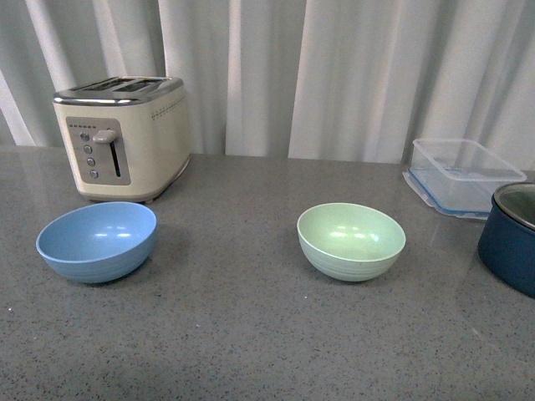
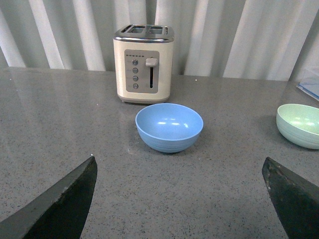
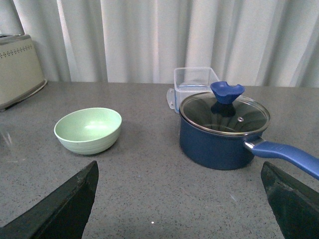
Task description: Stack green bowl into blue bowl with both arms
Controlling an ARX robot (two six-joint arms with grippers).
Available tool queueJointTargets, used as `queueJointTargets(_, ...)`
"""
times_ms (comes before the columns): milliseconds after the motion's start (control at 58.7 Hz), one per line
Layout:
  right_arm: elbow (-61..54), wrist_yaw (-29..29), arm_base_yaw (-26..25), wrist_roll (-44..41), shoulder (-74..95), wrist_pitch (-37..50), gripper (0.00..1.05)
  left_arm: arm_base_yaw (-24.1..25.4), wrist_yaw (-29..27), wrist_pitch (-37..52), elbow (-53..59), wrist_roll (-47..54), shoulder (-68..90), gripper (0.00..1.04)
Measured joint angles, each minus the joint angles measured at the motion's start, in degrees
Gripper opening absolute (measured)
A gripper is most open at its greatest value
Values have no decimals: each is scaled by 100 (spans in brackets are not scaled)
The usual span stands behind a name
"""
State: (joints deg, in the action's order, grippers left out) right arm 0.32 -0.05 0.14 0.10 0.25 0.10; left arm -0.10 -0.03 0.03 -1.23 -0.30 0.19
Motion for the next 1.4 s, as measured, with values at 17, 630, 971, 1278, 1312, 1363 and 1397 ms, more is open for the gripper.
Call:
queueJointTargets(17, 0, 0, 0, 0, 0, 0, 95, 0, 2, 0, 0, 0, 0, 98)
queueJointTargets(630, 0, 0, 0, 0, 0, 0, 95, 0, 0, 0, 0, 0, 0, 98)
queueJointTargets(971, 0, 0, 0, 0, -2, 0, 95, 63, -479, -529, -595, 199, 1287, 98)
queueJointTargets(1278, 0, 0, 0, 0, -2, -2, 95, 210, -181, 205, -2695, 116, 3910, 98)
queueJointTargets(1312, 0, 0, 0, 0, -2, 0, 95, 216, -155, 177, -2997, -13, 4295, 98)
queueJointTargets(1363, 0, 0, 0, 0, -2, 0, 95, 229, -105, 39, -3392, -149, 4771, 98)
queueJointTargets(1397, 0, 0, 0, 0, -2, 0, 95, 229, -125, 22, -3602, -216, 5036, 98)
